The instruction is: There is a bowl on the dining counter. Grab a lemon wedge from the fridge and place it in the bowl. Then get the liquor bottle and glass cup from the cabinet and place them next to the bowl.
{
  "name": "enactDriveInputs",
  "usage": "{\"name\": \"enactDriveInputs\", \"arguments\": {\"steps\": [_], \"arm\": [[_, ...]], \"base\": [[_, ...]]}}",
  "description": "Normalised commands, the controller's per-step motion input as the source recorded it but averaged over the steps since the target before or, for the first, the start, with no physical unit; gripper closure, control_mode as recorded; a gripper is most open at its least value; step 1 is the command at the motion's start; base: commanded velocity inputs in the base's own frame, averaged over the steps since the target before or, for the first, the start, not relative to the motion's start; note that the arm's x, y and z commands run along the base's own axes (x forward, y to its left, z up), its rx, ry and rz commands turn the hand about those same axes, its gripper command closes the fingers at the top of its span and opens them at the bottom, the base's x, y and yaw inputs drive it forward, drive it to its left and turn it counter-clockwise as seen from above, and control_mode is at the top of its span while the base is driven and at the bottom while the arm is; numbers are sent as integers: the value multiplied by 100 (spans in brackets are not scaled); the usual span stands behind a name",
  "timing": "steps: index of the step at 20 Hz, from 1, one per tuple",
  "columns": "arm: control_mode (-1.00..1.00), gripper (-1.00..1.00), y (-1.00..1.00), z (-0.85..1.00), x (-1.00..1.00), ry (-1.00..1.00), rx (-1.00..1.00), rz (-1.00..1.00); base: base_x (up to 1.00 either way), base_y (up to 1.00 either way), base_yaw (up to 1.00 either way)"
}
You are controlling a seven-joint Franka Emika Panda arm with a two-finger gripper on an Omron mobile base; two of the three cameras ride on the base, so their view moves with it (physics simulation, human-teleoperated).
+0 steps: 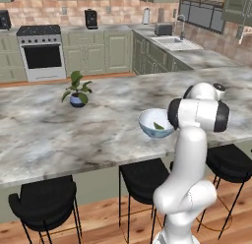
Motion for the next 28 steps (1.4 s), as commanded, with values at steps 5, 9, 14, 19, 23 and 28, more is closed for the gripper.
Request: {"name": "enactDriveInputs", "arguments": {"steps": [5, 9, 14, 19, 23, 28], "arm": [[-100, -100, 0, 0, 18, 0, 0, 0], [-100, -100, 1, 41, -39, -4, 0, 1], [-100, -100, 30, 85, -100, -15, 0, 10], [-100, -100, 96, 62, -91, -14, -10, 16], [-100, -100, 100, 72, -73, -8, -20, 17], [-100, -100, 100, 74, -46, -2, -17, 15]], "base": [[0, 0, 0], [0, 0, 0], [0, 0, 0], [0, 0, 0], [0, 0, 0], [0, 0, 0]]}}
